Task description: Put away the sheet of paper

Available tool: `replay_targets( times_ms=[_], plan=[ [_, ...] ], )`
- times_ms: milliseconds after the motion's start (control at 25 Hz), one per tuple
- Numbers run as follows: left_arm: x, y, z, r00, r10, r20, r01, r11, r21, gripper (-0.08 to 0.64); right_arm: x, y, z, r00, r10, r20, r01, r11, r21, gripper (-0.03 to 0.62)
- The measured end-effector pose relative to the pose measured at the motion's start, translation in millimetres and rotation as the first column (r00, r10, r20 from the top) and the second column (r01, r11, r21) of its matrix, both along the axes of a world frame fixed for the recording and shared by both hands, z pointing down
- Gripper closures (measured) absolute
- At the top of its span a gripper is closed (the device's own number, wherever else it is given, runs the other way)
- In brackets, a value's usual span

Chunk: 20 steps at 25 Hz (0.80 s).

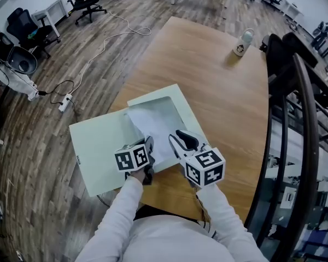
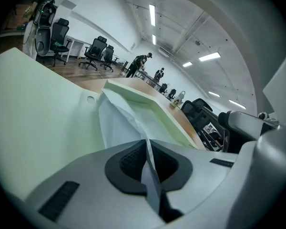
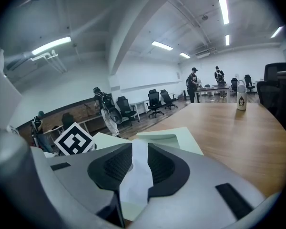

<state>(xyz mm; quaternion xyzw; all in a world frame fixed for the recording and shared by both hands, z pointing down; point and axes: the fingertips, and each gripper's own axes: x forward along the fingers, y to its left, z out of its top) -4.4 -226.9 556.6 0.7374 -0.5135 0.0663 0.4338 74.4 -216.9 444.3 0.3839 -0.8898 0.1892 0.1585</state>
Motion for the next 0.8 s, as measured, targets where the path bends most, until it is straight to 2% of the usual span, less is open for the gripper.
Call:
replay_targets(
  times_ms=[800],
  plan=[
    [35, -8, 5, 0.991, 0.119, 0.069, -0.119, 0.993, -0.003, 0.537, 28, 5, 0, 0.999, 0.046, -0.002, -0.046, 0.999, -0.002, 0.465]
  ],
)
